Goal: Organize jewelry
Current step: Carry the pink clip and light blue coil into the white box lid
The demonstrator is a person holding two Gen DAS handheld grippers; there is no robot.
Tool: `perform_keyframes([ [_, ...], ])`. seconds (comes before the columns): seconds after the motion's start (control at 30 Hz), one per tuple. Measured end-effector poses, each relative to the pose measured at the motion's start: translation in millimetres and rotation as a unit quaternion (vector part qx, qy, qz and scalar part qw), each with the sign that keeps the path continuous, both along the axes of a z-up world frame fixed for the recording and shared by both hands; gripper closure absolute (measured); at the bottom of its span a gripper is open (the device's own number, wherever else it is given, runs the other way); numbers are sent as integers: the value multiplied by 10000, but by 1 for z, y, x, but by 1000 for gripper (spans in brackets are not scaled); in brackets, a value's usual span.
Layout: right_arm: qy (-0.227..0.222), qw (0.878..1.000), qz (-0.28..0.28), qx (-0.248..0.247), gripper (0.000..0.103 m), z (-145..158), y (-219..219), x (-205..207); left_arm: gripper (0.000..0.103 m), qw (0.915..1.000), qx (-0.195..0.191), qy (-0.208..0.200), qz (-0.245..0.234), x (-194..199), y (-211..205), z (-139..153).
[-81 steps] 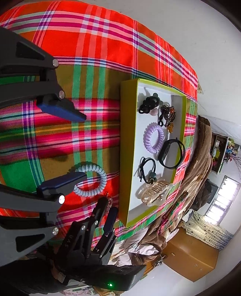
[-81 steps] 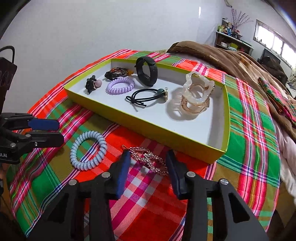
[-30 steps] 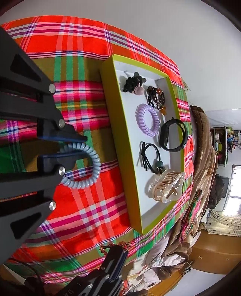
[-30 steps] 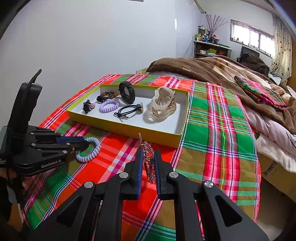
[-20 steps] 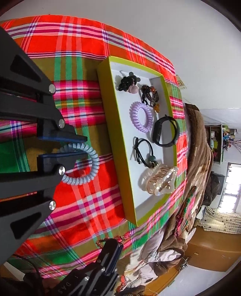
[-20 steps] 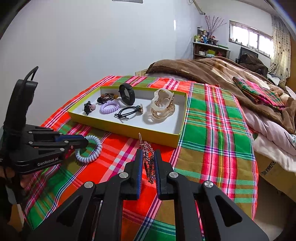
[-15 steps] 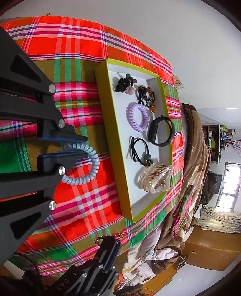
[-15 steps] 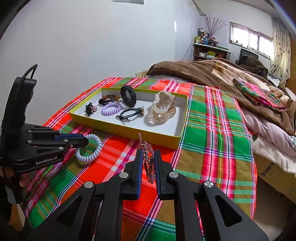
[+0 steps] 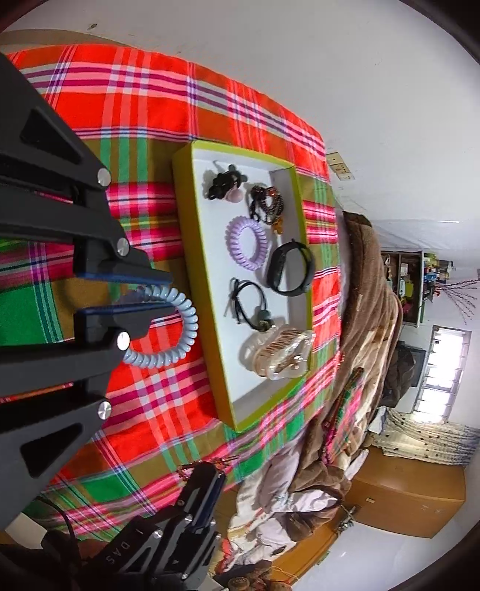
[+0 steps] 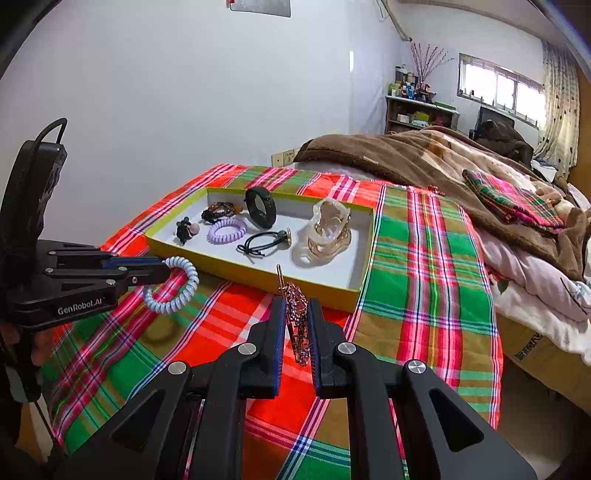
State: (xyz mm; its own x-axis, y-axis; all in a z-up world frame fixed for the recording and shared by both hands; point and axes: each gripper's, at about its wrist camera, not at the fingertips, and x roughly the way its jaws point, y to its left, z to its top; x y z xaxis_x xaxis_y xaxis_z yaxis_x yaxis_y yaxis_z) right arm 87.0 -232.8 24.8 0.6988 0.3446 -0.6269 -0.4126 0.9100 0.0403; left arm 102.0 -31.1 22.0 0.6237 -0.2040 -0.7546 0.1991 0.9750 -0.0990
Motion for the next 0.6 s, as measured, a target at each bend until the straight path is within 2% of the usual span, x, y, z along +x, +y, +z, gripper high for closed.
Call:
perform_keyframes([
  [0.3, -200, 9998, 12, -31, 91, 20, 8, 11, 93, 9995, -72, -294, 132, 15, 19, 27],
  [0.6, -289, 9994, 97, -146, 91, 27, 23, 31, 93, 9987, -200, -326, 327, 47, 41, 34],
])
